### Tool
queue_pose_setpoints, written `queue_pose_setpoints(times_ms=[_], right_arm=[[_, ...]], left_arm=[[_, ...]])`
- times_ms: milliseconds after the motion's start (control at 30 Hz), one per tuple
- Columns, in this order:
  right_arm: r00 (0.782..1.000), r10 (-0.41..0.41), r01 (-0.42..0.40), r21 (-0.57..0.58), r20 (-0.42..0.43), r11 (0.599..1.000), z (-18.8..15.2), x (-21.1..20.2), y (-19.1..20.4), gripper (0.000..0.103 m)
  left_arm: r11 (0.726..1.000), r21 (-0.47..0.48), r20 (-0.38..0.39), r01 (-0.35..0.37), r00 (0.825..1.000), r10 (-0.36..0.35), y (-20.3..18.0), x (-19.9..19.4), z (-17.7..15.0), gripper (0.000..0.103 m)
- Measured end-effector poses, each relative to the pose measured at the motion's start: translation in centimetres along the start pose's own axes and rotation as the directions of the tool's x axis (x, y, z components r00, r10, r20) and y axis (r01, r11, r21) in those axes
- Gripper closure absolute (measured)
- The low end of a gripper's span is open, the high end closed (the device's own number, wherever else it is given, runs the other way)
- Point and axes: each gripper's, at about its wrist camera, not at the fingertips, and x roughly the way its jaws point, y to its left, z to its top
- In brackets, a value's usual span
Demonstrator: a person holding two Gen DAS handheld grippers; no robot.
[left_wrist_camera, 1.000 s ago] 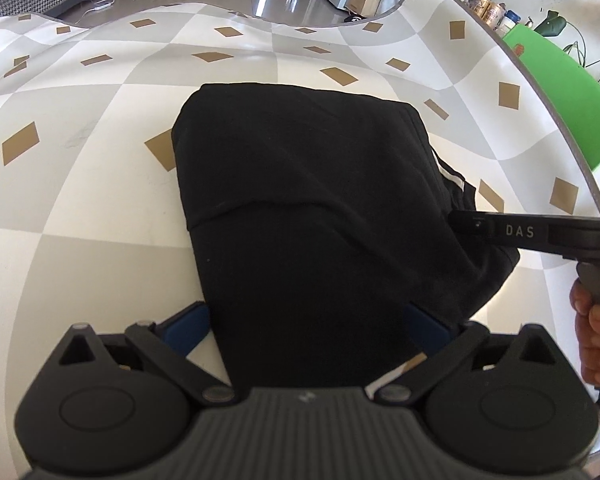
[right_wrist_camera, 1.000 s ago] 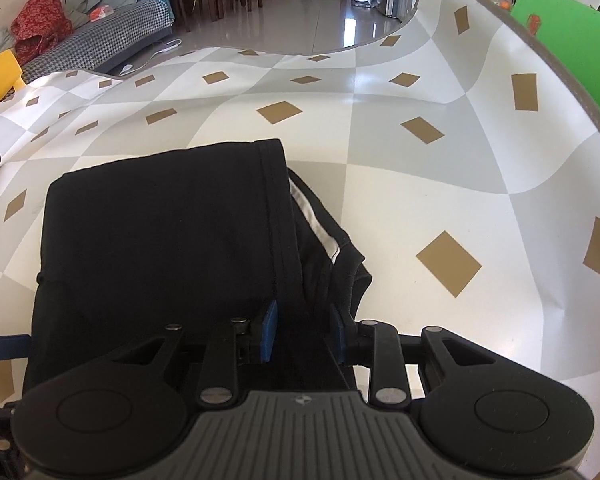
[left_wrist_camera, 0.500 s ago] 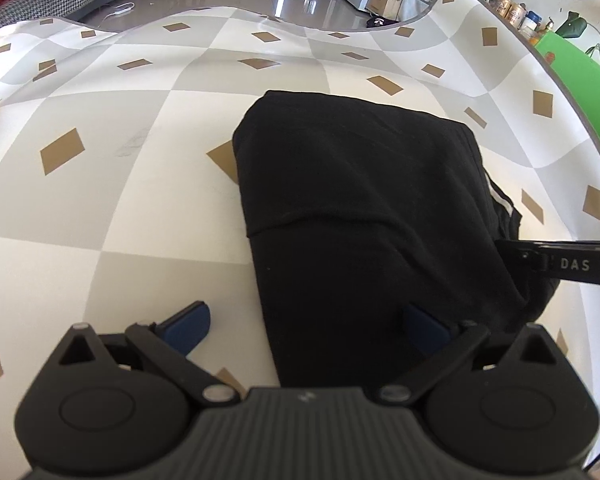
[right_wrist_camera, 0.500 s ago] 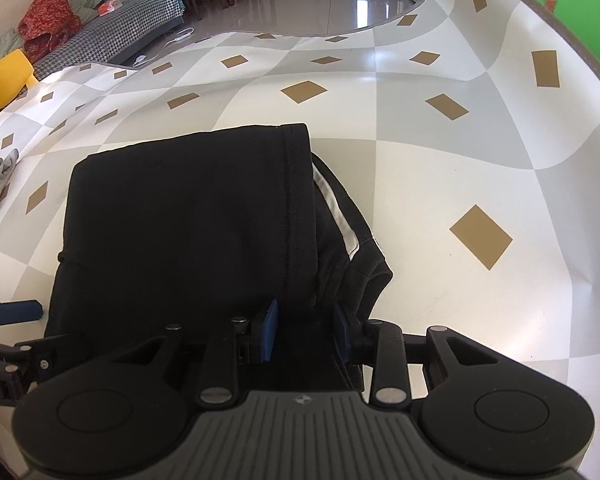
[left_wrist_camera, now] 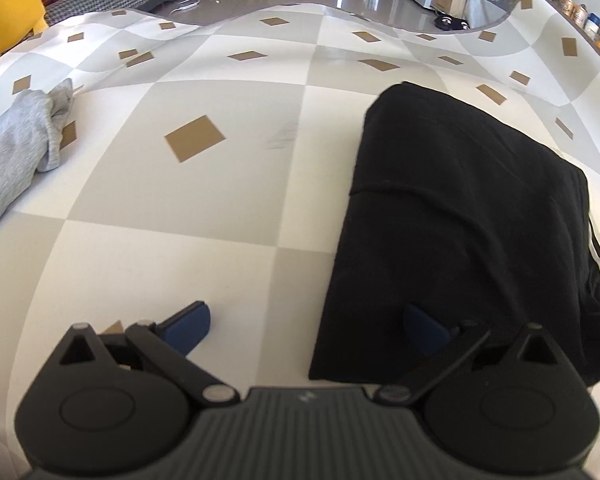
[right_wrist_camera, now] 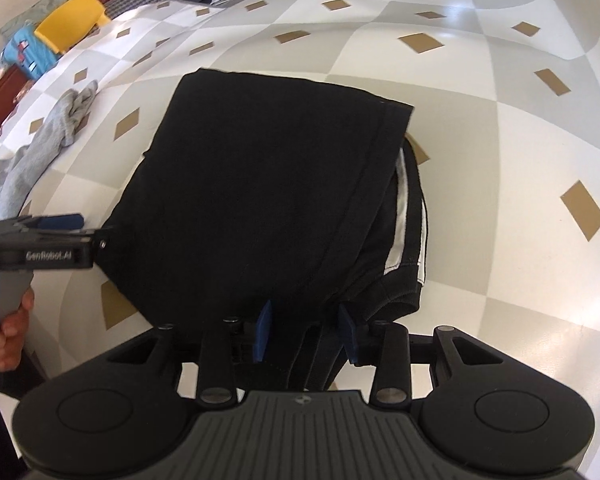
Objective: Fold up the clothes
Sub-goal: 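Lay the folded shirt down and open both grippers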
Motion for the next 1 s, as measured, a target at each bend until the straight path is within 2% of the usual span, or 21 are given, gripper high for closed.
queue_pose_setpoints(times_ms=[133,267,400,500,767,1000], right_arm=[[0.998,-0.019,0.024,-0.071,0.067,0.997,0.5,-1.5,1.6,0.066],[0.983,0.003,0.01,-0.067,0.182,0.998,1.6,-2.7,2.3,0.066],[0.961,-0.01,0.035,-0.087,0.276,0.996,3.3,-3.0,3.5,0.066],[0.95,0.008,0.016,-0.072,0.313,0.997,5.1,-2.7,4.2,0.066],[0.936,0.033,0.006,-0.111,0.351,0.994,8.4,-0.7,6.6,0.066],[0.934,0.037,0.019,-0.153,0.354,0.988,10.2,1.5,8.0,0.066]], left_arm=[[0.999,-0.045,-0.002,0.019,1.0,-0.019,1.5,-0.5,0.1,0.0],[0.992,-0.09,0.021,0.092,0.996,-0.09,1.9,-0.9,0.2,0.0],[0.99,-0.05,0.052,0.13,0.99,-0.128,0.5,-1.2,0.4,0.0],[0.988,-0.011,0.071,0.152,0.986,-0.151,-0.7,-1.5,0.4,0.0],[0.978,0.103,0.123,0.183,0.973,-0.195,-2.6,-2.0,0.1,0.0],[0.969,0.145,0.112,0.202,0.969,-0.219,-3.2,-1.1,-0.6,0.001]])
